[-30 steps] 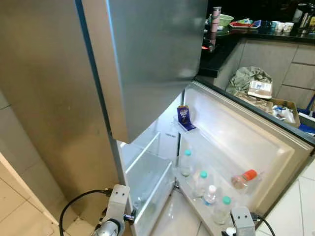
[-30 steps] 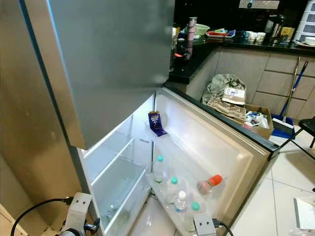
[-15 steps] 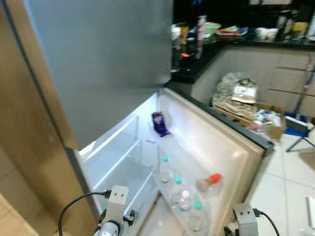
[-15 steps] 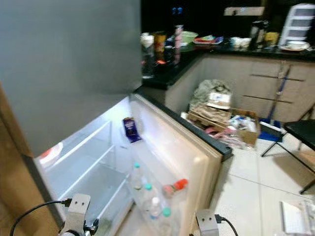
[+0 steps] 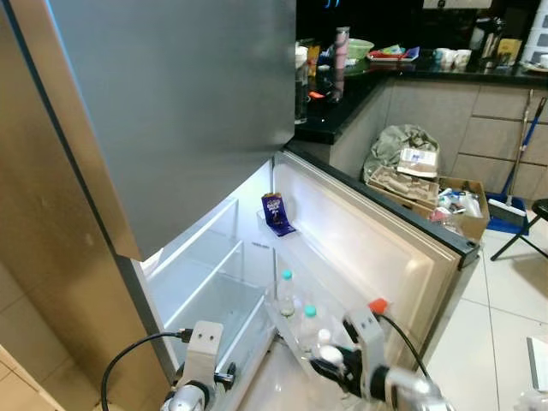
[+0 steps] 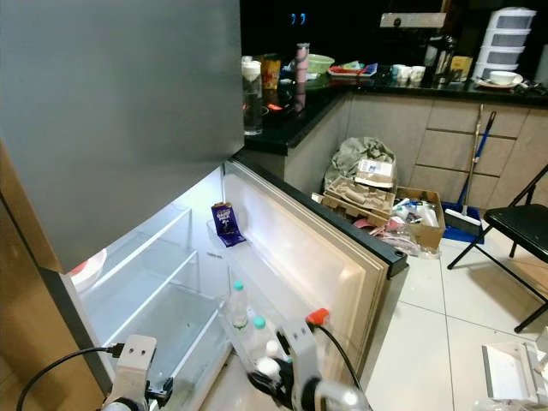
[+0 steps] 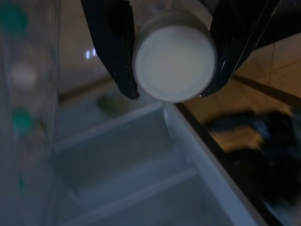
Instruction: Restocking fridge
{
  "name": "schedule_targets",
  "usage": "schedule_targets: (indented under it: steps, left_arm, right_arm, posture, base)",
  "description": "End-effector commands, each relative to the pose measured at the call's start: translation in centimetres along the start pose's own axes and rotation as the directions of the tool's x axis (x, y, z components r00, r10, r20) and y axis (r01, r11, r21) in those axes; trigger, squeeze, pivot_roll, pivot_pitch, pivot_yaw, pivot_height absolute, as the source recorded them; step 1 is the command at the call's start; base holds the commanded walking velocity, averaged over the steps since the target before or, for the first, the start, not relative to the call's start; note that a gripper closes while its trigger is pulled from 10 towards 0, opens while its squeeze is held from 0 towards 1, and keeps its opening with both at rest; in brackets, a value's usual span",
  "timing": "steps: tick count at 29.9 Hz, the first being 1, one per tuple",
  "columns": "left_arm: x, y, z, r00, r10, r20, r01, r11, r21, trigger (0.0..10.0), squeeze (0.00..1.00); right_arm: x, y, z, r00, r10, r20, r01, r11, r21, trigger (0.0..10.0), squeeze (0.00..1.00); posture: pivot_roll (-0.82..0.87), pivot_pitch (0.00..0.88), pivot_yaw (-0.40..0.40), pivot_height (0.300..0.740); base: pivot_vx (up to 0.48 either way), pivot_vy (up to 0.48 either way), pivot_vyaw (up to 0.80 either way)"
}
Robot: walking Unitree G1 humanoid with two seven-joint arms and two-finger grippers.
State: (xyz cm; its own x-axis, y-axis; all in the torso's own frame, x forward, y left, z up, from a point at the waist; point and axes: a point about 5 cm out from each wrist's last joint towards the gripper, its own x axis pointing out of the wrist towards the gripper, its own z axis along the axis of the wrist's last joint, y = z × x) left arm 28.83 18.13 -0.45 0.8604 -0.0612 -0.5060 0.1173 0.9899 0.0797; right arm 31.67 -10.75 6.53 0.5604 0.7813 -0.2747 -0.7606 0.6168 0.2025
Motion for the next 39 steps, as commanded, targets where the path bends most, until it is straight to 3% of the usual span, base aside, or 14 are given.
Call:
schedule_targets:
  steps: [1, 3, 4, 5, 6, 7, 8, 9, 11, 14, 17, 28, 33, 39]
  left_arm:
    - [0.0, 0.5, 0.5, 1.0, 0.0, 0.018, -0.001, 1.0, 0.029, 10.0, 0.0]
    - [0.0, 0.5, 0.5, 1.0, 0.0, 0.018, -0.001, 1.0, 0.029, 10.0, 0.0]
    - [0.0, 0.6, 0.7, 1.0, -0.001, 0.029, 0.0, 0.999, 0.032, 10.0, 0.0]
    - [0.0, 0.6, 0.7, 1.0, -0.001, 0.029, 0.0, 0.999, 0.032, 10.0, 0.0]
    - [0.1, 0.7, 1.0, 0.999, -0.001, 0.042, 0.0, 0.999, 0.036, 10.0, 0.0]
    - [0.1, 0.7, 1.0, 0.999, -0.001, 0.042, 0.0, 0.999, 0.036, 10.0, 0.0]
    - [0.1, 0.8, 1.5, 0.998, 0.002, 0.06, -0.004, 0.999, 0.033, 10.0, 0.0]
    - [0.1, 0.8, 1.5, 0.998, 0.002, 0.06, -0.004, 0.999, 0.033, 10.0, 0.0]
    - [0.2, 1.2, 2.1, 0.997, 0.009, 0.082, -0.012, 0.999, 0.031, 10.0, 0.0]
    - [0.2, 1.2, 2.2, 0.996, 0.012, 0.088, -0.015, 0.999, 0.03, 10.0, 0.0]
    - [0.1, 1.4, 2.3, 0.995, 0.02, 0.103, -0.022, 1.0, 0.02, 10.0, 0.0]
    - [-0.2, 1.5, 1.7, 0.994, 0.029, 0.102, -0.03, 0.999, 0.011, 10.0, 0.0]
    - [-0.2, 1.6, 1.6, 0.995, 0.03, 0.099, -0.032, 0.999, 0.014, 10.0, 0.0]
    - [-0.2, 1.7, 1.6, 0.994, 0.032, 0.101, -0.034, 0.999, 0.017, 10.0, 0.0]
  right_arm:
    - [0.2, -0.3, 2.3, 0.999, 0.007, 0.054, -0.003, 0.998, -0.069, 10.0, 0.0]
    - [0.2, -0.3, 2.3, 0.999, 0.007, 0.054, -0.003, 0.998, -0.069, 10.0, 0.0]
    - [0.3, -0.8, 4.1, 0.994, -0.025, 0.102, 0.037, 0.992, -0.117, 10.0, 0.0]
    - [0.3, -0.8, 4.1, 0.994, -0.025, 0.102, 0.037, 0.992, -0.117, 10.0, 0.0]
    - [0.3, -1.7, 6.8, 0.976, -0.096, 0.198, 0.127, 0.981, -0.15, 10.0, 0.0]
    - [0.3, -1.7, 6.8, 0.976, -0.096, 0.198, 0.127, 0.981, -0.15, 10.0, 0.0]
    - [0.0, -2.6, 9.8, 0.94, -0.16, 0.3, 0.222, 0.958, -0.183, 10.0, 0.0]
    - [0.0, -2.6, 9.8, 0.94, -0.16, 0.3, 0.222, 0.958, -0.183, 10.0, 0.0]
    - [-0.8, -3.4, 14.0, 0.882, -0.21, 0.421, 0.326, 0.918, -0.226, 10.0, 0.0]
    - [-1.1, -3.6, 15.1, 0.87, -0.219, 0.442, 0.35, 0.905, -0.241, 10.0, 0.0]
    - [-2.0, -4.3, 16.9, 0.846, -0.263, 0.464, 0.424, 0.859, -0.286, 10.0, 0.0]
    - [-2.3, -4.4, 17.6, 0.853, -0.241, 0.463, 0.414, 0.853, -0.317, 10.0, 0.0]
    - [-3.0, -5.4, 17.0, 0.837, -0.316, 0.446, 0.497, 0.78, -0.379, 10.0, 0.0]
    - [-4.2, -6.9, 15.3, 0.809, -0.433, 0.397, 0.585, 0.656, -0.478, 10.0, 0.0]
  posture:
    - [-0.08, 0.07, 0.005, 0.74]
    - [-0.08, 0.07, 0.005, 0.74]
    - [-0.08, 0.067, 0.009, 0.74]
    - [-0.08, 0.067, 0.009, 0.74]
    - [-0.07, 0.064, 0.014, 0.74]
    - [-0.07, 0.064, 0.014, 0.74]
    - [-0.07, 0.065, 0.015, 0.74]
    - [-0.07, 0.065, 0.015, 0.74]
    - [-0.07, 0.06, 0.014, 0.74]
    - [-0.07, 0.056, 0.01, 0.74]
    - [-0.06, 0.052, 0.0, 0.74]
    - [-0.06, 0.044, -0.008, 0.74]
    - [-0.06, 0.043, -0.008, 0.74]
    - [-0.06, 0.05, 0.0, 0.74]
  base:
    - [0.0, 0.0, 0.0]
    - [0.0, 0.0, 0.0]
    - [0.0, 0.0, 0.0]
    - [0.0, 0.0, 0.0]
    - [0.0, 0.0, 0.0]
    - [0.0, 0.0, 0.0]
    - [0.0, 0.0, 0.0]
    - [0.0, 0.0, 0.0]
    - [0.0, 0.0, 0.0]
    - [0.0, 0.0, 0.0]
    - [0.0, 0.0, 0.0]
    - [0.0, 0.0, 0.0]
    - [0.0, 0.0, 0.0]
    - [0.0, 0.0, 0.0]
